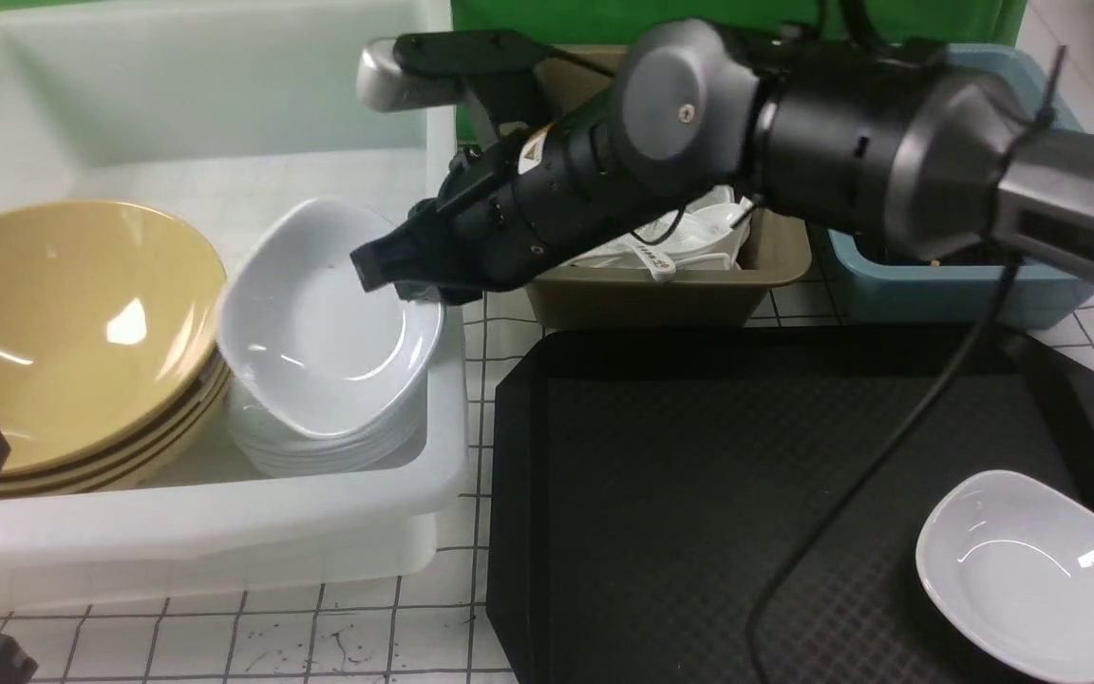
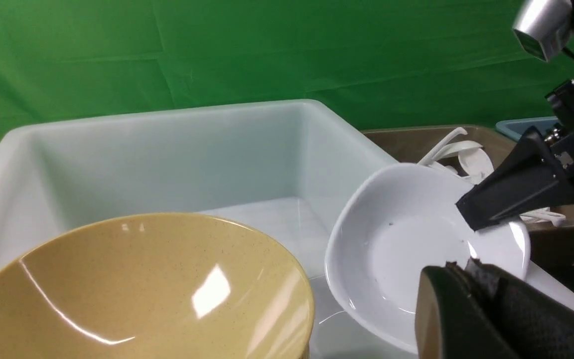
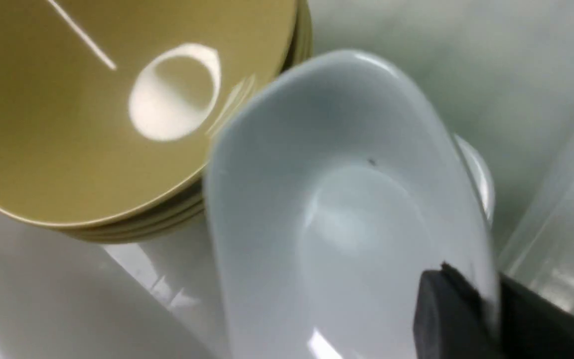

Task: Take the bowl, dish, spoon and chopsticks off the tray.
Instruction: Use the right arm to put the plate into the large storage box on the left, then use the right arm to grab the plate

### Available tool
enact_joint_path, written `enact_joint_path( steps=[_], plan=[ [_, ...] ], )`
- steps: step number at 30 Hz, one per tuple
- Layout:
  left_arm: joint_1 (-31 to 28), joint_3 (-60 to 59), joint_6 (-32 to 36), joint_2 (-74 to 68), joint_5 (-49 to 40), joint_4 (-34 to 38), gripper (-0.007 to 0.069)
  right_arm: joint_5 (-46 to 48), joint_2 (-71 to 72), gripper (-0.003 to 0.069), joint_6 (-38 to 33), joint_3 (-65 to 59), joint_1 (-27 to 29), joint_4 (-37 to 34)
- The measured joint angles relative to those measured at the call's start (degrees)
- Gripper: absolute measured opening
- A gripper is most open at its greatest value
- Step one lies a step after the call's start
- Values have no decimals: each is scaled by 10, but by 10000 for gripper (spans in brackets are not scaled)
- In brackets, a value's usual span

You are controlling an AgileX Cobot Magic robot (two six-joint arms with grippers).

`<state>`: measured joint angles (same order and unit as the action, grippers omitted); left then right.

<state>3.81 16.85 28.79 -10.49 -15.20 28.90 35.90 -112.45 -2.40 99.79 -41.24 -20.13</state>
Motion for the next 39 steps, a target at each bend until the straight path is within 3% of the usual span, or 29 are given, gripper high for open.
enact_joint_path(
  steps=[3, 5, 8, 13, 16, 18, 19, 24, 30, 39],
  plan=[
    [0, 0, 0, 0, 1, 0, -6, 15, -2, 193, 14, 19, -5, 20],
    [0, 0, 0, 0, 1, 0, -6, 63, 1, 293, 8, 43, -6, 25],
    [0, 0, 0, 0, 1, 0, -6, 125, 18, 369, -9, 59, -6, 52],
    [0, 0, 0, 0, 1, 0, -6, 217, 111, 435, -4, 55, 7, 208],
    [0, 0, 0, 0, 2, 0, -6, 270, 163, 439, 12, -6, 63, 301],
    [0, 0, 0, 0, 2, 0, -6, 281, 180, 440, 13, -65, 99, 321],
    [0, 0, 0, 0, 2, 2, -6, 281, 192, 441, 13, -149, 158, 328],
    [0, 0, 0, 0, 2, 11, -6, 258, 186, 443, -21, -350, 273, 302],
    [0, 0, 0, 0, 7, 11, -6, 193, 189, 443, -43, -403, 366, 244],
    [0, 0, 0, 0, 11, 11, -6, 160, 168, 443, -135, -407, 411, 145]
  ],
)
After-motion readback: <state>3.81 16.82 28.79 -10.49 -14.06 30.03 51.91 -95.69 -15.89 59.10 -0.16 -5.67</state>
